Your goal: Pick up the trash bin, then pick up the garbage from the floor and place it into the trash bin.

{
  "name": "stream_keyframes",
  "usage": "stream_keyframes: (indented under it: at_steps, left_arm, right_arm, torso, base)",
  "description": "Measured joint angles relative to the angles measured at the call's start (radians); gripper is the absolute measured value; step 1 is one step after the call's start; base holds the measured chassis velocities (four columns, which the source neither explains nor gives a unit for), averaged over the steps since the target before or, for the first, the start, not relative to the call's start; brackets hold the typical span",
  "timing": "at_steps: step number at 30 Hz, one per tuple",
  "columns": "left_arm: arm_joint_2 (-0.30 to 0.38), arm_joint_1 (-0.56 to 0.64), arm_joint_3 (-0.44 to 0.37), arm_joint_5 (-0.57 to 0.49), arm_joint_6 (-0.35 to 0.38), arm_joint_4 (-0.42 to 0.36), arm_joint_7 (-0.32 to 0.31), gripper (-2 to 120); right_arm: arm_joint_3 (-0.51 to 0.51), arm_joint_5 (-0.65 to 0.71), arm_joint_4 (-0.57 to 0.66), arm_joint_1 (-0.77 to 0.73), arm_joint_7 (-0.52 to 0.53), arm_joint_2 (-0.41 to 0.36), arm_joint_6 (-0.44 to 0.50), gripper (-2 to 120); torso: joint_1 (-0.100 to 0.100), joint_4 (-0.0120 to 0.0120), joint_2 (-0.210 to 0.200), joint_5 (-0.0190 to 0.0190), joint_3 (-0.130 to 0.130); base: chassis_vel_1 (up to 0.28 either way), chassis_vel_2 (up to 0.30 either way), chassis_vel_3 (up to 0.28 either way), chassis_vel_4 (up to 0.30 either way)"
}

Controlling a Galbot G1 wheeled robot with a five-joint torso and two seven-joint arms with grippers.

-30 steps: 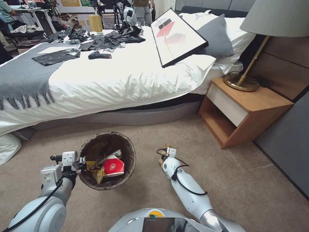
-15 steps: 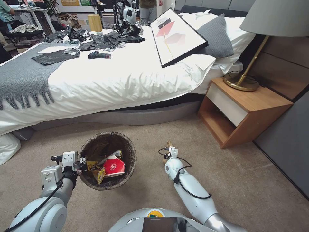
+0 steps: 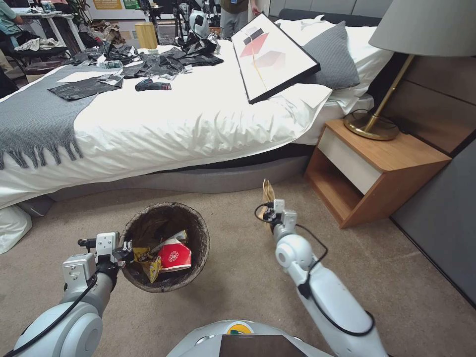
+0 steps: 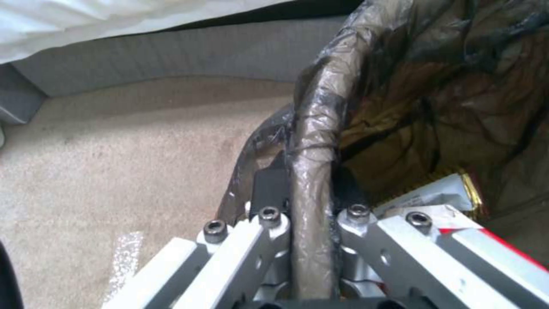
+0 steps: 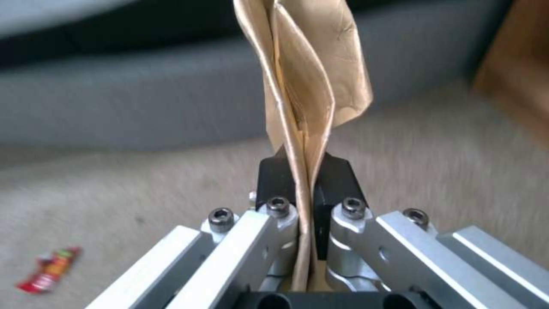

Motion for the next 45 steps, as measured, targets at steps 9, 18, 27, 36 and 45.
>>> stream_keyframes:
  at_steps: [9,18,27,36,45]
  left_arm:
    - [0.012,-0.001,0.004,-0.006,0.000,0.000,0.000,3]
    - [0.015,-0.004,0.008,-0.008,0.000,0.000,0.000,3]
    - [0.016,-0.006,0.011,-0.008,0.000,0.000,0.001,3]
    - [0.014,-0.009,0.017,-0.006,0.000,0.000,0.001,3]
    - [0.008,-0.011,0.024,0.002,0.000,0.000,0.001,3]
  right_arm:
    - [-0.001,0.179,0.336,0.000,-0.036,-0.194,-0.048,0]
    - [-0.085,0.234,0.454,0.038,-0.129,-0.252,-0.060,0]
    - [-0.134,0.237,0.494,0.026,-0.197,-0.279,-0.073,0]
    - [-0.173,0.238,0.513,0.037,-0.256,-0.306,-0.075,0]
    - [-0.250,0.241,0.520,0.059,-0.260,-0.307,-0.082,0]
  torso:
    - [0.000,0.0000,0.000,0.0001,0.000]
    - [0.000,0.0002,0.000,-0.0001,0.000]
    - [0.000,0.0001,0.000,-0.0001,0.000]
    - [0.000,0.0001,0.000,-0.0002,0.000]
    - [0.000,0.0001,0.000,-0.0002,0.000]
  base:
    - [0.000,0.000,0.000,0.000]
    - [0.000,0.000,0.000,0.000]
    - [0.000,0.000,0.000,0.000]
    - [0.000,0.000,0.000,0.000]
    - [0.000,0.000,0.000,0.000]
